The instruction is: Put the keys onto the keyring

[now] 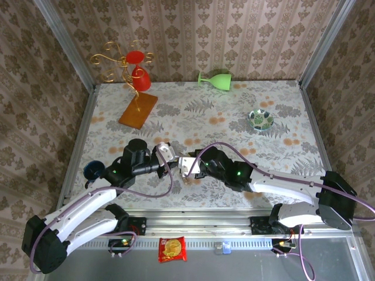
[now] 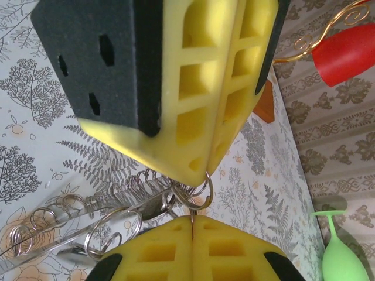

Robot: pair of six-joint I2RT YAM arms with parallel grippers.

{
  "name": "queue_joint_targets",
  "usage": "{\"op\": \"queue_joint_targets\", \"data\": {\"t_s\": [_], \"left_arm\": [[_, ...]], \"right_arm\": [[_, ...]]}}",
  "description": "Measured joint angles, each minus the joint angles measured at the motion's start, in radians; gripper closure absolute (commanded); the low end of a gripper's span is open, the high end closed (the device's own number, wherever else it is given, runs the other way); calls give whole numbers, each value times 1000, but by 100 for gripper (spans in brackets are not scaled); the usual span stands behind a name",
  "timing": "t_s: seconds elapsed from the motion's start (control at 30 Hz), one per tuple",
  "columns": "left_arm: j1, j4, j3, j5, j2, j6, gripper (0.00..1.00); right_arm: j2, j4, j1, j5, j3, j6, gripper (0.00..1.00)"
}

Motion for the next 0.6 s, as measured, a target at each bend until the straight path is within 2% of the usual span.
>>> {"op": "queue_joint_targets", "data": {"t_s": [0.37, 0.6], "left_arm": [[0, 5, 0, -1, 6, -5, 100], [0, 5, 0, 4, 3, -5, 100]], "right_arm": [[-115, 57, -34, -98, -21, 106, 100], [-113, 49, -53, -80, -22, 129, 100]]}}
